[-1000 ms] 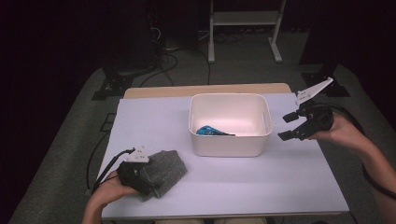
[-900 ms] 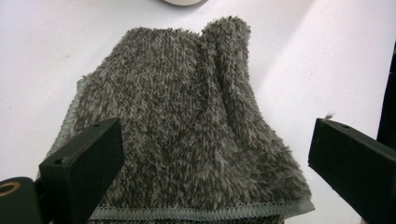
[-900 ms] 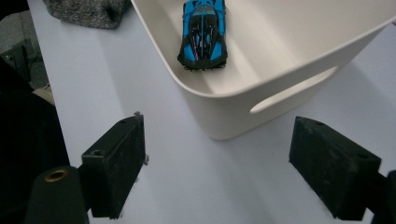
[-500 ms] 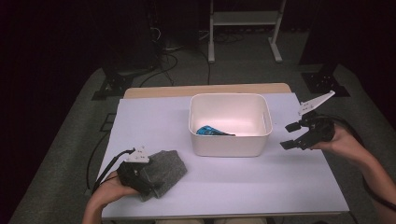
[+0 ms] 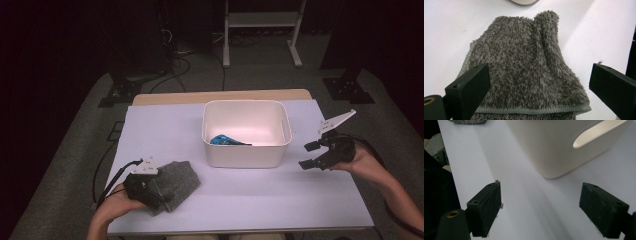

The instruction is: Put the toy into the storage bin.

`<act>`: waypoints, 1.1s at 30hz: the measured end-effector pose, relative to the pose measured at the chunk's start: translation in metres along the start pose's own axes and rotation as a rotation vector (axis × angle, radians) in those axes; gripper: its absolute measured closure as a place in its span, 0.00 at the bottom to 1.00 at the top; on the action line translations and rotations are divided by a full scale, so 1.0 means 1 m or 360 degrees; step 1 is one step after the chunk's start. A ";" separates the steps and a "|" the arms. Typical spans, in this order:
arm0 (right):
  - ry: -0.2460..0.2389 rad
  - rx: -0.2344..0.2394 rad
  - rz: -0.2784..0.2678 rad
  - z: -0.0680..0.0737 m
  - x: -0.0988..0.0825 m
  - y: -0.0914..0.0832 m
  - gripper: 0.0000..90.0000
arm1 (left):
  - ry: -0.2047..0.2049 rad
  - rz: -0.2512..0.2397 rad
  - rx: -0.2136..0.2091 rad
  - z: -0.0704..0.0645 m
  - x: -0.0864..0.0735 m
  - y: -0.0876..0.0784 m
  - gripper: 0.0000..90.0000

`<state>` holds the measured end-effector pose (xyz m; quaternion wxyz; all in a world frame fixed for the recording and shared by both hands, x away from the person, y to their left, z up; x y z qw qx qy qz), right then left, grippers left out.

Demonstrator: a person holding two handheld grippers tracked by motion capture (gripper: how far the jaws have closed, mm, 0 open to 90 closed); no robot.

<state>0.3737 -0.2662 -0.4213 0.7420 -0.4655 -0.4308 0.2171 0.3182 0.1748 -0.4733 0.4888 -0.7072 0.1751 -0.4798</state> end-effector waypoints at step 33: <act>0.0133 0.0101 -0.0060 0.016 -0.051 0.048 0.19 | 0.0030 0.0034 0.0011 -0.010 0.002 0.005 0.03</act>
Point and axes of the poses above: each handheld gripper's, and its own axes: y roughly forward along the jaws, x roughly out of its top, z roughly to its left, the point moved 9 cm from there along y, roughly forward along the jaws, and after that the axes turned 13 degrees about z, right-handed, at the moved point
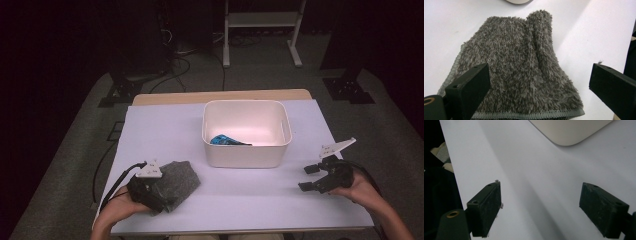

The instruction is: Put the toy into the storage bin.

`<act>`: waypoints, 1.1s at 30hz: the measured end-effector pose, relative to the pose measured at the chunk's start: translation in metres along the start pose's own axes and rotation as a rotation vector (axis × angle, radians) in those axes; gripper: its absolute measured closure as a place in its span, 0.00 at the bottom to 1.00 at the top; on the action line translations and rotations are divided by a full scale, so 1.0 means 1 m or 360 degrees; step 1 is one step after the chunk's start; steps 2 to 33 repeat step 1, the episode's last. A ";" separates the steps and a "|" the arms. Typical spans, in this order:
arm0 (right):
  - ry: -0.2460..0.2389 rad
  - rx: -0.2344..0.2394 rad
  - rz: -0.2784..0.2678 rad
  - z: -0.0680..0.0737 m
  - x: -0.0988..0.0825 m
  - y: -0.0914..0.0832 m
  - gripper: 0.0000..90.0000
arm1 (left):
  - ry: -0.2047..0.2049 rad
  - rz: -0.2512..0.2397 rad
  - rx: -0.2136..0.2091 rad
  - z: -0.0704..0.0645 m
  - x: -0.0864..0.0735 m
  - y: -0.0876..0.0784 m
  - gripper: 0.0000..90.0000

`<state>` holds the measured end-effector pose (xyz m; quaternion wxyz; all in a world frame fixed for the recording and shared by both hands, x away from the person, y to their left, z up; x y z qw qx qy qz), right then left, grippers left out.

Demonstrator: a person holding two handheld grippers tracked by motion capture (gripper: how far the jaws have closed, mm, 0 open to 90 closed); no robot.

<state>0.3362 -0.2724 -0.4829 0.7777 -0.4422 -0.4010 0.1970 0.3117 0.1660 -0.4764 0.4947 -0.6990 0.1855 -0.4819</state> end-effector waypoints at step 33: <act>0.0005 0.0003 -0.0001 0.000 -0.001 0.001 0.19 | 0.0000 0.0000 0.0000 0.000 0.000 0.000 0.03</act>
Point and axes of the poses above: each handheld gripper's, and its own axes: y roughly forward along the jaws, x roughly out of its top, z roughly to its left, the point moved 9 cm from there along y, roughly forward along the jaws, and after that the axes turned 13 degrees about z, right-handed, at the moved point
